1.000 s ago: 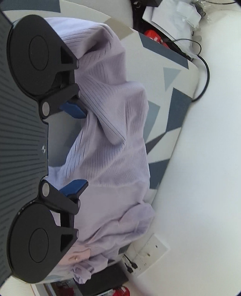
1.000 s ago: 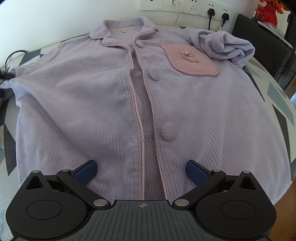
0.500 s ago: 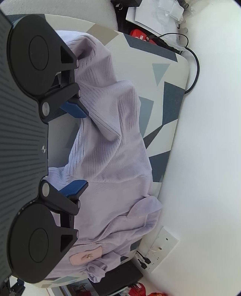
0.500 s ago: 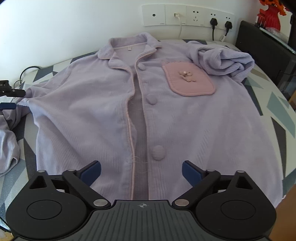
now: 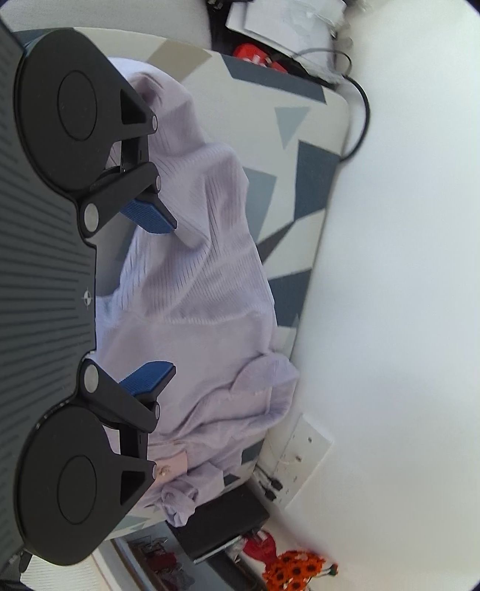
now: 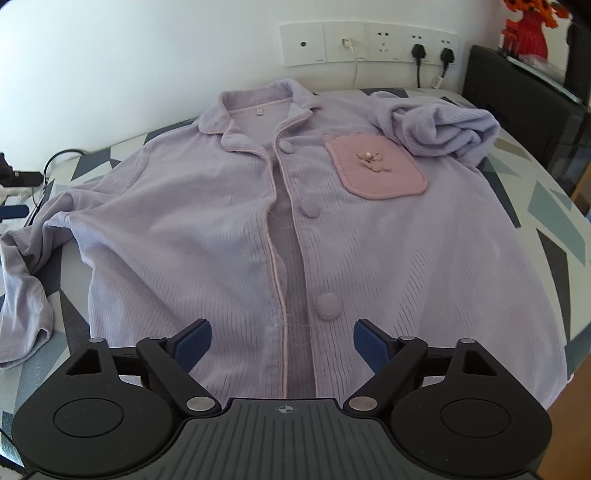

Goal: Fold clothes

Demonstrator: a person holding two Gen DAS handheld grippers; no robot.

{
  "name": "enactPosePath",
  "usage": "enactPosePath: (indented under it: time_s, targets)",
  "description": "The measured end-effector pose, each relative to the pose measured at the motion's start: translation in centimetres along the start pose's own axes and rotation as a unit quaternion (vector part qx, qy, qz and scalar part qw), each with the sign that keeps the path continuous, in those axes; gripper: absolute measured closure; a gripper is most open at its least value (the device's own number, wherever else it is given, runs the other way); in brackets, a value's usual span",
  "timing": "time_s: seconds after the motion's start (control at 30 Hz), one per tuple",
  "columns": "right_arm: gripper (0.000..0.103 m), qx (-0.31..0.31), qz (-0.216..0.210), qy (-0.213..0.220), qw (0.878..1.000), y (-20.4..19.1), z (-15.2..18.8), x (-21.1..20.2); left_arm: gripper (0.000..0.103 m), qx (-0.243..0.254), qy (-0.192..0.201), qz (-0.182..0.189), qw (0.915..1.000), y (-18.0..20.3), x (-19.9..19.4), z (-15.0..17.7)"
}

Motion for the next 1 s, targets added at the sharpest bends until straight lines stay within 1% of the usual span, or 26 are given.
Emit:
enactPosePath:
  time_s: [0.1, 0.17, 0.23, 0.33, 0.4, 0.47, 0.5, 0.57, 0.6, 0.63, 0.67, 0.7, 0.73, 0.77, 0.83, 0.9, 0.93, 0.97, 1.0]
  targets:
    - [0.023, 0.023, 0.004, 0.001, 1.0, 0.6, 1.0, 0.3, 0.024, 0.035, 0.005, -0.024, 0.9991, 2.0, 0.6, -0.7]
    - [0.026, 0.033, 0.001, 0.0, 0.999, 1.2, 1.6, 0.7, 0.024, 0.051, 0.012, -0.031, 0.9982, 3.4, 0.9, -1.0]
    - [0.034, 0.045, -0.011, -0.004, 0.999, 1.8, 2.0, 1.1, 0.024, 0.056, 0.008, -0.023, 0.9981, 4.8, 1.3, -1.3]
    - [0.044, 0.055, -0.036, -0.005, 0.998, 2.8, 2.0, 1.5, 0.023, 0.074, 0.012, -0.022, 0.997, 7.4, 1.7, -1.9]
    - [0.048, 0.054, -0.056, -0.005, 0.997, 3.3, 1.9, 1.7, 0.016, 0.085, 0.01, -0.023, 0.9961, 9.2, 2.4, -2.2]
    - [0.053, 0.046, -0.075, -0.009, 0.996, 3.6, 1.6, 2.0, 0.016, 0.1, -0.008, -0.021, 0.9947, 11.2, 4.1, -2.6]
    - [0.058, 0.039, -0.083, -0.012, 0.996, 3.7, 1.5, 2.1, 0.016, 0.11, -0.017, -0.023, 0.9935, 12.3, 5.2, -2.7]
    - [0.062, 0.024, -0.098, -0.017, 0.995, 3.7, 1.5, 2.4, 0.016, 0.137, -0.031, -0.042, 0.9891, 14.8, 7.7, -2.9]
    - [0.069, 0.014, -0.105, -0.018, 0.994, 3.7, 1.5, 2.4, 0.016, 0.146, -0.04, -0.049, 0.9873, 15.9, 9.1, -2.9]
    - [0.075, 0.006, -0.115, -0.02, 0.993, 3.7, 1.4, 2.5, 0.016, 0.146, -0.052, -0.049, 0.9868, 16.8, 10.5, -3.0]
    - [0.078, 0.001, -0.126, -0.024, 0.992, 3.8, 1.3, 2.6, 0.016, 0.146, -0.064, -0.048, 0.9861, 17.7, 11.9, -3.2]
    - [0.083, -0.003, -0.136, -0.027, 0.99, 3.9, 1.2, 2.7, 0.016, 0.146, -0.076, -0.047, 0.9853, 18.6, 13.4, -3.3]
    - [0.092, -0.007, -0.144, -0.03, 0.989, 4.1, 1.1, 2.8, 0.017, 0.141, -0.086, -0.047, 0.9853, 19.4, 14.7, -3.5]
    - [0.094, -0.007, -0.15, -0.033, 0.988, 4.4, 1.0, 2.9, 0.018, 0.122, -0.088, -0.047, 0.9874, 19.6, 15.8, -3.9]
    - [0.094, -0.005, -0.163, -0.041, 0.986, 5.2, 0.8, 3.2, 0.025, 0.084, -0.093, -0.05, 0.9909, 20.1, 18.0, -4.8]
    - [0.094, -0.006, -0.179, -0.047, 0.983, 5.7, 0.6, 3.5, 0.044, 0.035, -0.089, -0.055, 0.9939, 19.5, 19.7, -5.7]
    - [0.094, -0.007, -0.186, -0.049, 0.981, 6.0, 0.6, 3.6, 0.048, 0.008, -0.093, -0.056, 0.9941, 18.9, 20.6, -6.0]
    - [0.094, -0.011, -0.19, -0.051, 0.98, 6.1, 0.6, 3.7, 0.055, -0.015, -0.098, -0.053, 0.9936, 18.5, 21.3, -6.2]
    - [0.094, -0.015, -0.191, -0.052, 0.98, 6.1, 0.6, 3.9, 0.058, -0.031, -0.103, -0.048, 0.9931, 18.1, 21.7, -6.2]
Point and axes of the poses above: each gripper's, at about its wrist camera, not at the fingertips, and x roughly the way its jaws point, y to its right, z to its underside, the point moved 1 cm from there along x, roughly the way its jaws point, and after that the axes turned 12 degrees about -y, right-handed, at the moved point
